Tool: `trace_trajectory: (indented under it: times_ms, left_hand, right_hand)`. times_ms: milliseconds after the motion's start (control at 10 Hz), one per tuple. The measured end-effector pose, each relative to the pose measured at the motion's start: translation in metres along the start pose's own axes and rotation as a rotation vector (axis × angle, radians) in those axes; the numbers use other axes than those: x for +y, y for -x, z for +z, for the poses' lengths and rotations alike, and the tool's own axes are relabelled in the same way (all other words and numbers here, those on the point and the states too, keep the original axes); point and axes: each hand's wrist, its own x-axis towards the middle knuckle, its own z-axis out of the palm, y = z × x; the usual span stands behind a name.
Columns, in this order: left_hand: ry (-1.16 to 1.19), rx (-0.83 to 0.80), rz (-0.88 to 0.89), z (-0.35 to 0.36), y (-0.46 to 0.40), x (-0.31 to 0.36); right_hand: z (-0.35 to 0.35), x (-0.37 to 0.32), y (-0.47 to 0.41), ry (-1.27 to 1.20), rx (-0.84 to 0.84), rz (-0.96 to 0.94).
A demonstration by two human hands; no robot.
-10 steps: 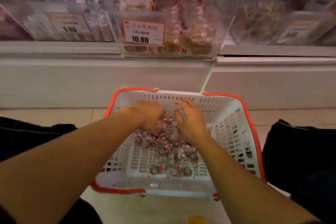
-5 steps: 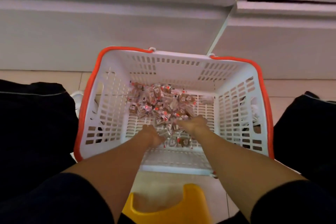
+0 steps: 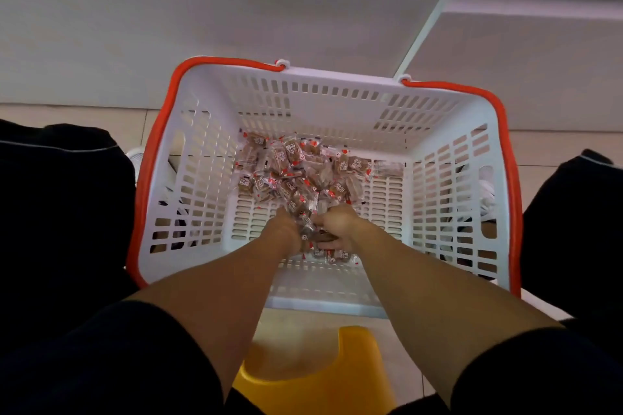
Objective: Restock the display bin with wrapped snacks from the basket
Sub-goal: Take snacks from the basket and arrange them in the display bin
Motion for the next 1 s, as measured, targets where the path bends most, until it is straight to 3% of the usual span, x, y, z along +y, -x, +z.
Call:
trace_trajectory:
  times_ms: [100,200,300,400,500,600,800,1000]
  left_hand:
    - [-0.079,-0.010,0.085,0.002,-0.007,-0.007]
    - [-0.120,-0.046,0.054,-0.006,-0.002,-0.007]
    - [-0.200,-0.012,0.049,-0.018,0.004,-0.011]
    - [0.160,-0.050,0.046,-0.037,0.011,-0.014]
    - [0.822,-0.290,0.054,-0.063,0.026,-0.006]
    - [1.026,-0.402,0.214,-0.105,0.048,0.011]
    - [0.691,-0.189,0.562,-0.205,0.131,0.064]
    - [0.499,-0.022,0.711,-0.272,0.227,0.097]
  right_hand:
    - [0.002,0.000,0.003,0.006,-0.038,0.007]
    - [-0.005,-0.006,0.010,0.107,-0.048,0.062]
    - [-0.024,-0.021,0.020,0.414,0.014,0.002]
    - [-0.046,-0.047,0.041,0.809,0.079,-0.168]
    - [-0.065,-0.082,0.082,1.000,-0.020,-0.265]
    - [-0.075,-0.120,0.131,1.006,-0.093,-0.356]
    - [-0.095,-0.184,0.245,0.992,-0.161,-0.649]
    - [-0.100,-0.208,0.341,0.850,-0.067,-1.071]
